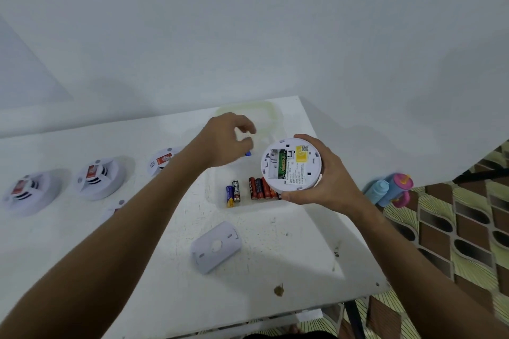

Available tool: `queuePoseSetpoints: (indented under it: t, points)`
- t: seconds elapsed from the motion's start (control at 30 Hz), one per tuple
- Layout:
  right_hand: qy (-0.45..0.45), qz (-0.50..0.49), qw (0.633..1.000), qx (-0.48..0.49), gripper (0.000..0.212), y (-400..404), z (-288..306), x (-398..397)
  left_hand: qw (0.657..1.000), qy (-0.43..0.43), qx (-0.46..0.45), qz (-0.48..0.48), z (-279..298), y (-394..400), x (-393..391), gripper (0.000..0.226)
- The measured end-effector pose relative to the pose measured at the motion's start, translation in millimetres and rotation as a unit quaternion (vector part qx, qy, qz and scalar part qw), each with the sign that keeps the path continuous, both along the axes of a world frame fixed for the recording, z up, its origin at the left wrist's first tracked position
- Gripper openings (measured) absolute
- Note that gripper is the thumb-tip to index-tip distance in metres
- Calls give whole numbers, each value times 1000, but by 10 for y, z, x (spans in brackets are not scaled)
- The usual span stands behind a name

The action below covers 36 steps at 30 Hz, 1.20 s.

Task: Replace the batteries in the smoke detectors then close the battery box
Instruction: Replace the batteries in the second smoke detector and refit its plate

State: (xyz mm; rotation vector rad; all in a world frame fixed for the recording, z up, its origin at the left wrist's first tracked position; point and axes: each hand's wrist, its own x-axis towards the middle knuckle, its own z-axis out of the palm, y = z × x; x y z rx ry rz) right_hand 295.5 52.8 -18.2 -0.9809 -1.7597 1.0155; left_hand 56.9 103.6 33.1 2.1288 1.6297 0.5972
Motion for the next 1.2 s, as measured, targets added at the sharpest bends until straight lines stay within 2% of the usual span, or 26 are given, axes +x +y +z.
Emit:
queuePoseSetpoints:
  t: [0.07,0.13,0.2,0.37,1.2]
  points:
    - [-1,1,1000,9,85,1,30,-18,995,-52,-34,-75,181,-254,89,20]
    - [-3,2,1000,15,86,3,45,-34,988,-19,-82,-131,268,-398,122,31]
    - [-1,1,1000,14,88,1,38,-50,984,12,-104,-147,274,-431,107,45]
    - [-9,-7,1000,6,97,2,-28,-79,983,-5,-100,-151,279,-447,57,61]
    - [-45,-36,998,29,99,41,-56,-256,982,31,-138,-126,232,-457,57,59]
